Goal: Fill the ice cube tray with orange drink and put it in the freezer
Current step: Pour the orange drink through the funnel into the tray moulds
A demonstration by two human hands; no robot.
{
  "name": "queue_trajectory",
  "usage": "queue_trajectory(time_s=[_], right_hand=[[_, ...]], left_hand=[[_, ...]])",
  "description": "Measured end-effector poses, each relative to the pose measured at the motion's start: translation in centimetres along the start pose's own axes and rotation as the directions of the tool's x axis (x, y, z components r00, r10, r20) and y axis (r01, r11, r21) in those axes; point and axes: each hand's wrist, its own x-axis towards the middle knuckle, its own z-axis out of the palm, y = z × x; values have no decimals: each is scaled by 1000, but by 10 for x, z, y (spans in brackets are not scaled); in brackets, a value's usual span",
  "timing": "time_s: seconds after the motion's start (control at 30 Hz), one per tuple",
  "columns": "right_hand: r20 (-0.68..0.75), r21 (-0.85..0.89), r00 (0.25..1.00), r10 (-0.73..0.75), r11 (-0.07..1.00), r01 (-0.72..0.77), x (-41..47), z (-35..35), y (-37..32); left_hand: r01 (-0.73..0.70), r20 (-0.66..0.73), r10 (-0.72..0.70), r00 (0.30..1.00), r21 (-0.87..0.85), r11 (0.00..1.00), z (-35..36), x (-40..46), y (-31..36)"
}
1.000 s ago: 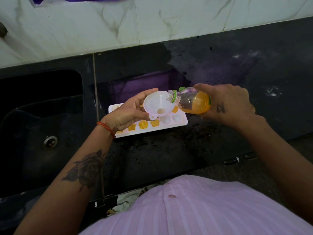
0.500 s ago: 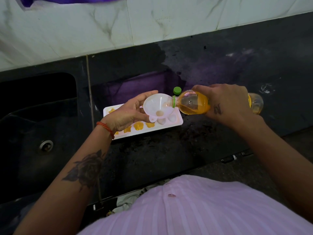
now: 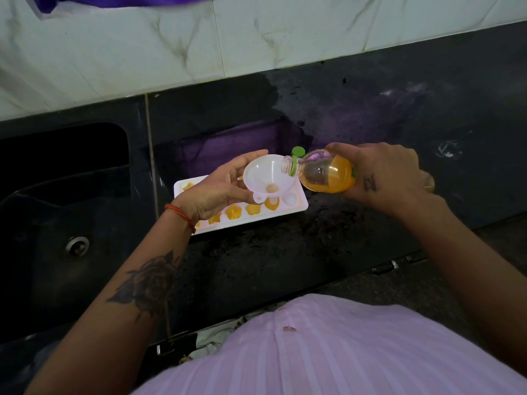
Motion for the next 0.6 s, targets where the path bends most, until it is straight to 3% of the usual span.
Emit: queue_trajectory(time_s=[0.23,0.6], right_hand=[[-4,2,1000,30,1000,-30,-5,-4,8],[-46,-107,998,53,993,-58,-8,2,23]], left_hand=[[-12,3,13,1000,-64,998,11,9,3],[-1,-3,1,1000,50,999,25,19,5]])
